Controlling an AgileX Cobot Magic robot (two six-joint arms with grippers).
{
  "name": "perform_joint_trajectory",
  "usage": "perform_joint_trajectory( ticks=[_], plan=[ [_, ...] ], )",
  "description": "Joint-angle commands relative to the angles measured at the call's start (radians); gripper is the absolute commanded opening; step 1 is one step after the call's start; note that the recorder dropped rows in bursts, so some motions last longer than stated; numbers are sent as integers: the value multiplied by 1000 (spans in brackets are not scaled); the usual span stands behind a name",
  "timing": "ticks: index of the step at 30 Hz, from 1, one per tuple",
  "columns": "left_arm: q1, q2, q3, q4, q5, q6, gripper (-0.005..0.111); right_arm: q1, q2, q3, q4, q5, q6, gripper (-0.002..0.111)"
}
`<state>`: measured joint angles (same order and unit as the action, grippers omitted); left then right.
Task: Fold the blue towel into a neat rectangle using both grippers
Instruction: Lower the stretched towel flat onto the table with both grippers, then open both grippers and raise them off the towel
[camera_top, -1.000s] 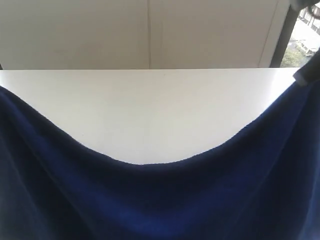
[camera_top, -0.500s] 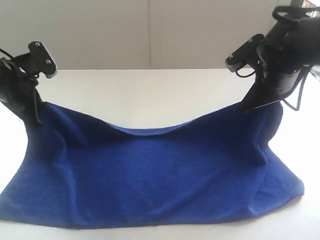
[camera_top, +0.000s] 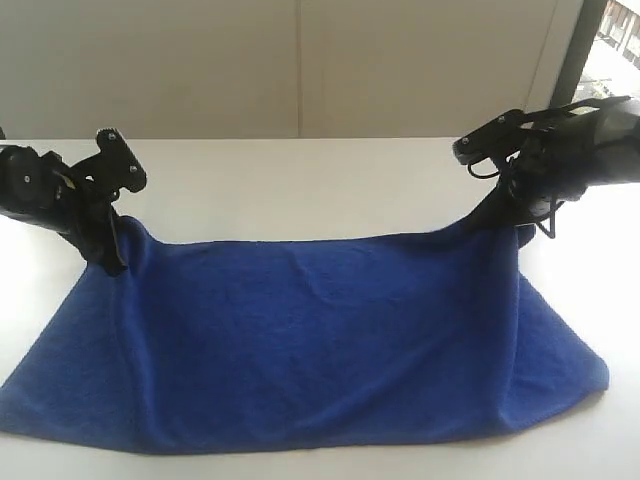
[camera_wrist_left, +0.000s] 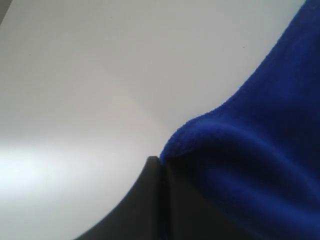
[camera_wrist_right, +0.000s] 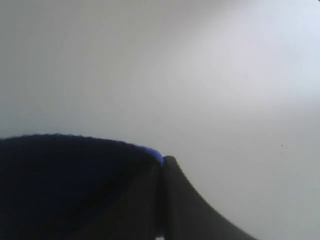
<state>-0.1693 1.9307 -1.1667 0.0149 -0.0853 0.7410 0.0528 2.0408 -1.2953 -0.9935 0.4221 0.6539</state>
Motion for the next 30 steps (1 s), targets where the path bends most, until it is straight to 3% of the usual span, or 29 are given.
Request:
perform_joint_trajectory(
  ticks=[1,4,6,7,9,10,11,12,14,19,23,26,30],
  plan=[
    [30,9,6,-15,-58,-8,0,-23,22,-37,-56,-46,69,0],
    [45,13,6,-15,-95,-8,0,-30,49,-69,-58,-92,69,6],
    [45,13,6,-15,-109,-8,0,-30,69,-92,-58,-104,69,23],
    [45,13,6,-15,-111,-8,3,-30,77,-103,-58,-101,69,40],
    [45,13,6,-15,-109,-8,17,-30,77,-118,-58,-78,69,59],
    [45,13,6,-15,-109,-8,24,-30,77,-128,-60,-63,69,62],
    [45,13,6,-15,-111,-8,40,-30,77,-147,-60,-27,67,64],
    [45,13,6,-15,-119,-8,53,-30,72,-163,-60,10,67,64],
    [47,13,6,-53,-140,-3,67,-30,52,-180,-60,68,65,64],
    [47,-36,-23,-66,-149,19,67,-30,-47,-182,-15,160,-32,63],
    [47,-122,-32,-66,-130,19,66,-30,-112,-182,254,230,-312,59],
    [47,-188,-32,-76,9,17,59,-30,-141,-182,564,350,-612,46],
    [47,-280,-32,-85,337,13,26,-30,-162,-180,766,593,-804,26]
  ],
)
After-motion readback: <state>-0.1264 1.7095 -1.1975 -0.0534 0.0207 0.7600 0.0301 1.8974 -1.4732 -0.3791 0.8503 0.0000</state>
